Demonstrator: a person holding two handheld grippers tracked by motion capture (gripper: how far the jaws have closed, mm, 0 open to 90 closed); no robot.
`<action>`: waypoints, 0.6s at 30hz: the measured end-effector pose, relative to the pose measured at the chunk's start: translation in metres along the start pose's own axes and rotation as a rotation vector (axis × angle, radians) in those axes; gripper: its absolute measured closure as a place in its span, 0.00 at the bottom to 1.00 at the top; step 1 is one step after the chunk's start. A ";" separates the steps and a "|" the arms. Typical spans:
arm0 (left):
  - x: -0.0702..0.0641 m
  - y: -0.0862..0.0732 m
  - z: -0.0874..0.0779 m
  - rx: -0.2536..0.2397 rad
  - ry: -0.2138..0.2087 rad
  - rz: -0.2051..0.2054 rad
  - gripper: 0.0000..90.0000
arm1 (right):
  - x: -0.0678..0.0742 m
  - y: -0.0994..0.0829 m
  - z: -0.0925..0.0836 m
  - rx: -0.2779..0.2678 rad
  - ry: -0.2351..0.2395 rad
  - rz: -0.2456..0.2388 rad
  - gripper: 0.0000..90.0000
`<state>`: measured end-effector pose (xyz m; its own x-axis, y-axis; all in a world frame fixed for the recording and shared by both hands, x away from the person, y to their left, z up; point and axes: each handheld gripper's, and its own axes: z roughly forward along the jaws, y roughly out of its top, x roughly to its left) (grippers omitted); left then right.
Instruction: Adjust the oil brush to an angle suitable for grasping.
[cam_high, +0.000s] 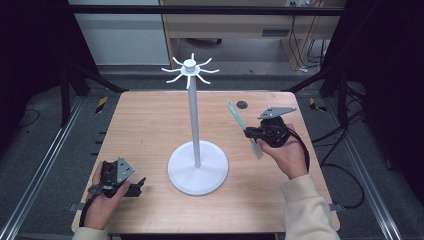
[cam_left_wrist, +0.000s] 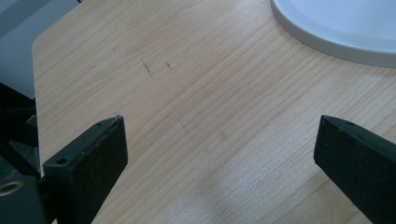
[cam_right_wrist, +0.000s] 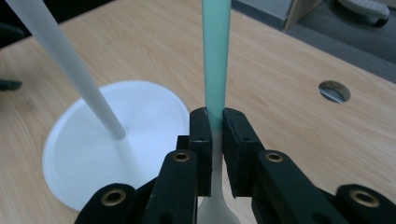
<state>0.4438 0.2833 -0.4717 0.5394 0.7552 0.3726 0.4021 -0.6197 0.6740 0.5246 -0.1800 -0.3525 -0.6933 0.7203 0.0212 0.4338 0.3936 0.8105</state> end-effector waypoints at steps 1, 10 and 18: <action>0.000 0.000 0.000 0.002 -0.002 0.001 0.03 | 0.000 0.001 0.000 -0.017 0.001 0.007 0.92; 0.000 0.000 0.000 0.000 -0.001 0.004 0.03 | 0.008 0.004 -0.006 -0.078 -0.023 0.013 0.92; 0.000 0.001 -0.001 -0.006 0.001 0.004 0.03 | 0.014 -0.002 -0.021 -0.145 -0.053 0.025 0.92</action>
<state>0.4435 0.2833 -0.4702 0.5406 0.7527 0.3759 0.3955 -0.6217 0.6761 0.5021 -0.1822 -0.3414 -0.6503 0.7595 0.0148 0.3606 0.2915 0.8860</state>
